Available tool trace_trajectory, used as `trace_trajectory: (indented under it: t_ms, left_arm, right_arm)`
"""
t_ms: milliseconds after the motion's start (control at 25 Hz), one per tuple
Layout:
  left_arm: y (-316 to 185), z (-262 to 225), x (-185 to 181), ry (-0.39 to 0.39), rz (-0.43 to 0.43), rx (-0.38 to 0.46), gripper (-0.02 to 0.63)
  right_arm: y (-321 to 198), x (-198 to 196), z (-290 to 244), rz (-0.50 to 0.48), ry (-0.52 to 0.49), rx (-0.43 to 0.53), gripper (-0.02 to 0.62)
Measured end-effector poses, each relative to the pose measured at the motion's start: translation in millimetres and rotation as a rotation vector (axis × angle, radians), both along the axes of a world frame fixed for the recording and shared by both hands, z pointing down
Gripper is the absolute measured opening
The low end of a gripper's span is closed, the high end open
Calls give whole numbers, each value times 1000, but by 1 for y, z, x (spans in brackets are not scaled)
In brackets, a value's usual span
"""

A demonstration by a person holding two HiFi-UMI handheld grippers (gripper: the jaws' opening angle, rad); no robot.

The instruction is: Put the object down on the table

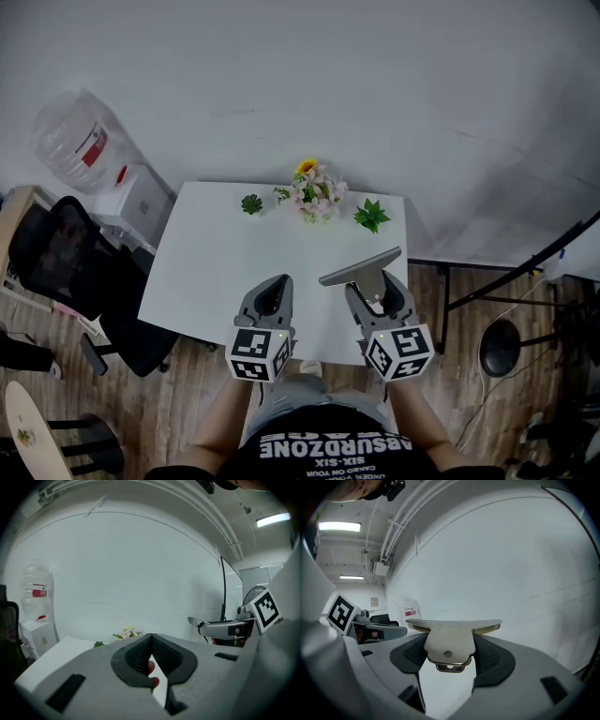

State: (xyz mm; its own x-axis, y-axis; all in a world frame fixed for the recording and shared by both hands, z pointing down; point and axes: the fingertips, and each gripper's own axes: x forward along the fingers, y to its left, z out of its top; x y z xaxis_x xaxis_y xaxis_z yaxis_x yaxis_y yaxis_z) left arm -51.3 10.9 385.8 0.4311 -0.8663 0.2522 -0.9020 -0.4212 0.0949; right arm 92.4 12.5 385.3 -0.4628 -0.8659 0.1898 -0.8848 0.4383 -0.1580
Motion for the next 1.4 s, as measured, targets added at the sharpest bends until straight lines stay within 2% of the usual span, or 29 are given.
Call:
trace_trajectory:
  t_ms: [440,880,1400]
  left_arm:
    - [-52,14,-21,7,10,-16,-3]
    - [-89,21,-24,34,41,-23,-3]
    - [-123,41,-31,43,30,-66,-3]
  right_arm:
    - [-56,-16,9,17,10,-4,285]
    - [-91,-28,15,23,36,-15,285]
    - [-134,-41,22,-1,42,-23,285]
